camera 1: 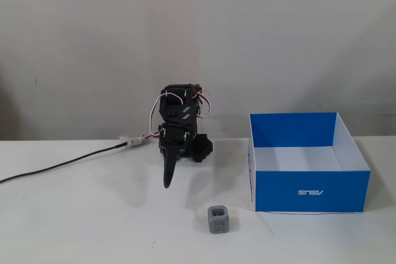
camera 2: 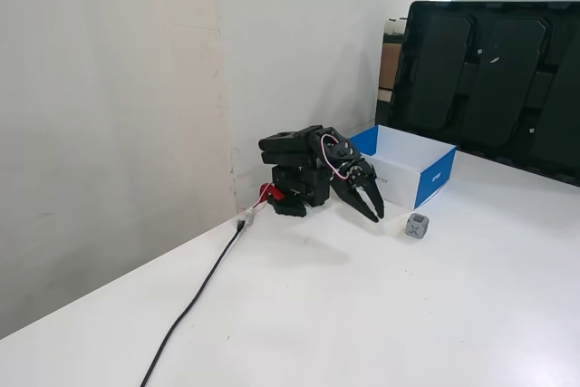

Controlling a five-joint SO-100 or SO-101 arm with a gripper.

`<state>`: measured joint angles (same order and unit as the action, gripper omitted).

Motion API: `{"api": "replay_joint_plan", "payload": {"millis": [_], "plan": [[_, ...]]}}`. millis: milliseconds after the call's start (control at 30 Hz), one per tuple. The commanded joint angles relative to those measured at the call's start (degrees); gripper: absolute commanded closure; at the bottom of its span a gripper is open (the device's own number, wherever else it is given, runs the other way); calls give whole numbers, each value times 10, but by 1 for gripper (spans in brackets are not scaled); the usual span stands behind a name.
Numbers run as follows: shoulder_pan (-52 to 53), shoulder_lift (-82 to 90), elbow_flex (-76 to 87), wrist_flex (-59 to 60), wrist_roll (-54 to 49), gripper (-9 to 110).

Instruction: Pick the gray block and keep it in the box.

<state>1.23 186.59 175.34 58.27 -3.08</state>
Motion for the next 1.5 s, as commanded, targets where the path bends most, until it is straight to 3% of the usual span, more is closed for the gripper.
{"api": "replay_joint_plan", "payload": {"millis": [0,500,700,1033,1233,1467], "plan": [[31,98,7,-12,38,101],[31,98,8,-20,39,101],[-17,85,-71,9,40,101],[-95,-282,-388,71,100,101],[-134,-437,-471,121,122,67],[-187,-585,-507,94,126,67]]}}
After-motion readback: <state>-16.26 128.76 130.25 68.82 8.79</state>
